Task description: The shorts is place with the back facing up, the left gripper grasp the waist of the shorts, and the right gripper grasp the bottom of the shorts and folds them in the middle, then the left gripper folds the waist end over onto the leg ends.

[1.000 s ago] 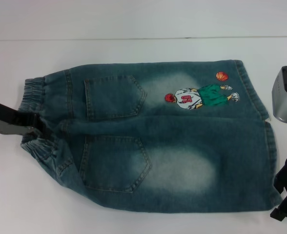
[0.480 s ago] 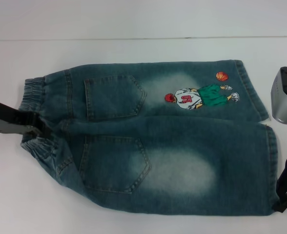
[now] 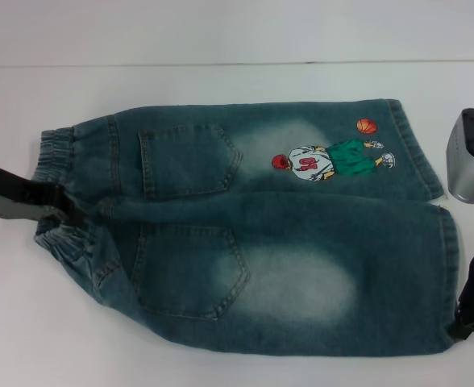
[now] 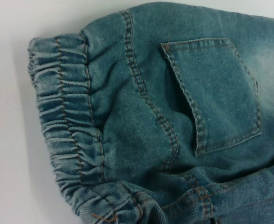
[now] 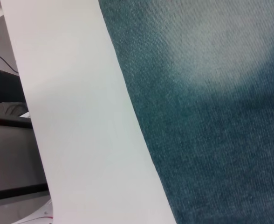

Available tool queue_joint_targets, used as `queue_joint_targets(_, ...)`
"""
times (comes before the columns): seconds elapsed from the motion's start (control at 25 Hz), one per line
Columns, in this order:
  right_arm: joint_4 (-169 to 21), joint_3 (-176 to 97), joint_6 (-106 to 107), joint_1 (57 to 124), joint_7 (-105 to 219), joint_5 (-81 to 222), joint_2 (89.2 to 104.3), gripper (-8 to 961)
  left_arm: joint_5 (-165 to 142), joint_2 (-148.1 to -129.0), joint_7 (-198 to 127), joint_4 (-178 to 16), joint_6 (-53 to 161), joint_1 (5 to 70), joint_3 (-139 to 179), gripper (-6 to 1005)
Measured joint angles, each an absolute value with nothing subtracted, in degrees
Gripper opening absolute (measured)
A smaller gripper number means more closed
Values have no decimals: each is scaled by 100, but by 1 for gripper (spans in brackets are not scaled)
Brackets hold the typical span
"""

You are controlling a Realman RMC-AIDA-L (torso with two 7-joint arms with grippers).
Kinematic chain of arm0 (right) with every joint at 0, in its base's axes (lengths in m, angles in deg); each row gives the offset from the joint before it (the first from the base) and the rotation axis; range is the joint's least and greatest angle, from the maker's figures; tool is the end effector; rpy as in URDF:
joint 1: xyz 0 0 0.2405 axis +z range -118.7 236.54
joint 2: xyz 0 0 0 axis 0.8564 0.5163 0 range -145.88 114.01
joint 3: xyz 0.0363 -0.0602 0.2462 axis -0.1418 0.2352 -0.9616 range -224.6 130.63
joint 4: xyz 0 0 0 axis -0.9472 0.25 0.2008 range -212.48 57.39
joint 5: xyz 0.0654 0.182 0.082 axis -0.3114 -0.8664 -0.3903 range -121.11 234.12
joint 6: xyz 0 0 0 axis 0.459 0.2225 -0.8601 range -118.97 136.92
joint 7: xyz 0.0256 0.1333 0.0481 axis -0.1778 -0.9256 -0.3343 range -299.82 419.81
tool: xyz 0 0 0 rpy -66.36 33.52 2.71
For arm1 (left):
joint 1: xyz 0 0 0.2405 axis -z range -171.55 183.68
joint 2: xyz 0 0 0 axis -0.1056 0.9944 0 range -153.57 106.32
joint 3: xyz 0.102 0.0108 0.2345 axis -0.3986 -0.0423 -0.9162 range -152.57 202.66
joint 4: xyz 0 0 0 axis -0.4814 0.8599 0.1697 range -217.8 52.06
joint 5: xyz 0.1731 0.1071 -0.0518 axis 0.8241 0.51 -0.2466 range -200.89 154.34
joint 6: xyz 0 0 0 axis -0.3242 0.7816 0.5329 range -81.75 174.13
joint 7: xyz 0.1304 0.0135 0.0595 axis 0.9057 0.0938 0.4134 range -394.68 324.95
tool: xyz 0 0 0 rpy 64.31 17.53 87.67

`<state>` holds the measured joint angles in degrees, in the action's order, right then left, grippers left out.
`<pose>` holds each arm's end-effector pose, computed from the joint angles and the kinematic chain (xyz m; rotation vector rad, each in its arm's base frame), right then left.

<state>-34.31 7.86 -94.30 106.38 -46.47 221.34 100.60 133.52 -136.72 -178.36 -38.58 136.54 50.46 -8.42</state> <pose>0.2546 0.3361 0.0120 2.7726 -0.7215 0.8335 -0.2777 0.3777 0.0558 -2.2406 -1.7743 0.1050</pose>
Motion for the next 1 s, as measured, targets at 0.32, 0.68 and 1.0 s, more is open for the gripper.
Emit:
queue_joint_targets(0.32,-3413,183,-9384,10586,-4415,22086,9935,14,13234,-13575,-17875,-3840,13686,5054,-815,74)
queue_joint_targets(0.68,-3530,-1367,-9131,10312,-3888,21206,9633,13,13059,-13411,-17985,-3835,13564,5071,-347,76)
queue_joint_targets(1.0,-4177,-1779,-7874,9736,-3828,19259,9392,12,12945,-13397,-18031,-3855,13098,5038,25,78)
